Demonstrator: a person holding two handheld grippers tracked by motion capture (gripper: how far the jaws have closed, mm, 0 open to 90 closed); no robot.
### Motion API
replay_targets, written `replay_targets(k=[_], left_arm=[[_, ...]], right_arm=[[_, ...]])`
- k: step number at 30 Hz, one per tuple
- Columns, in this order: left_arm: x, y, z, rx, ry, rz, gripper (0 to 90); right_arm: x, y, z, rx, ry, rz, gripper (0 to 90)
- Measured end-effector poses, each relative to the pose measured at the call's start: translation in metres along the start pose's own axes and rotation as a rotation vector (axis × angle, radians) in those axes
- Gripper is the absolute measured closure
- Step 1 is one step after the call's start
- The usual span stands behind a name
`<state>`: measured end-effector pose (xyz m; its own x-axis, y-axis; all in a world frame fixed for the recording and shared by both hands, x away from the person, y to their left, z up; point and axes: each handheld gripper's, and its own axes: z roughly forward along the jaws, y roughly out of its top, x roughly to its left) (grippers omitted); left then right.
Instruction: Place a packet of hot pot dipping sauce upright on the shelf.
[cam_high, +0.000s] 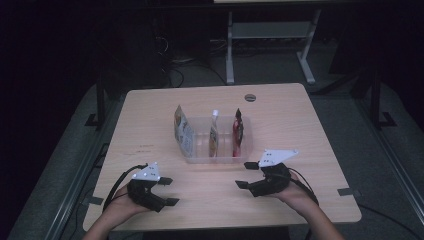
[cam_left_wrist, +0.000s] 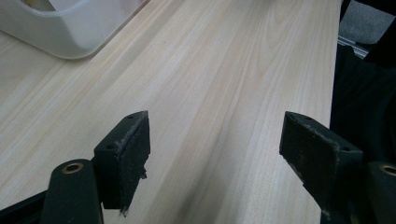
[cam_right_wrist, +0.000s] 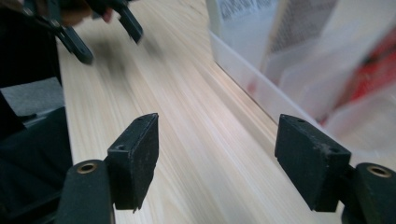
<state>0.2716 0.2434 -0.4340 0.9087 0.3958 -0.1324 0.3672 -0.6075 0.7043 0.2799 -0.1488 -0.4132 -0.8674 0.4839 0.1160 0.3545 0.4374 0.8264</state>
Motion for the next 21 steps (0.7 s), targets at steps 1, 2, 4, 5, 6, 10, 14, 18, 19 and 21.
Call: replay_targets(k=[1, 2, 4, 5, 6, 10, 14, 18, 19, 21], left_arm=[[0.000, 0.000, 0.000, 0.003, 0.001, 0.004, 23.6], [0.000, -0.001, 0.000, 0.007, 0.002, 0.007, 23.3], [0.000, -0.001, 0.001, 0.009, 0.004, 0.005, 22.8], [0.000, -0.002, 0.001, 0.009, 0.004, 0.002, 22.7], [0.000, -0.002, 0.002, 0.012, 0.003, 0.000, 22.5], [0.001, -0.003, 0.003, 0.027, 0.007, 0.004, 21.8], [0.002, -0.005, 0.005, 0.040, 0.014, 0.015, 21.2], [0.003, -0.007, 0.007, 0.051, 0.016, 0.020, 20.5], [0.003, -0.007, 0.007, 0.050, 0.015, 0.018, 20.4], [0.003, -0.007, 0.008, 0.053, 0.016, 0.018, 20.3]], right_arm=[[-0.001, -0.003, -0.001, 0.004, -0.005, 0.005, 29.2], [-0.002, -0.007, -0.003, 0.007, -0.011, 0.008, 29.0], [-0.004, -0.013, -0.006, 0.013, -0.024, 0.020, 28.3], [-0.005, -0.016, -0.007, 0.016, -0.029, 0.021, 27.9], [-0.006, -0.019, -0.008, 0.023, -0.035, 0.023, 27.6], [-0.009, -0.029, -0.010, 0.060, -0.062, 0.020, 27.1], [-0.011, -0.032, -0.011, 0.086, -0.076, 0.011, 26.8], [-0.012, -0.033, -0.010, 0.092, -0.080, 0.010, 26.4], [-0.011, -0.033, -0.010, 0.091, -0.078, 0.011, 26.4], [-0.011, -0.033, -0.009, 0.092, -0.080, 0.009, 26.3]])
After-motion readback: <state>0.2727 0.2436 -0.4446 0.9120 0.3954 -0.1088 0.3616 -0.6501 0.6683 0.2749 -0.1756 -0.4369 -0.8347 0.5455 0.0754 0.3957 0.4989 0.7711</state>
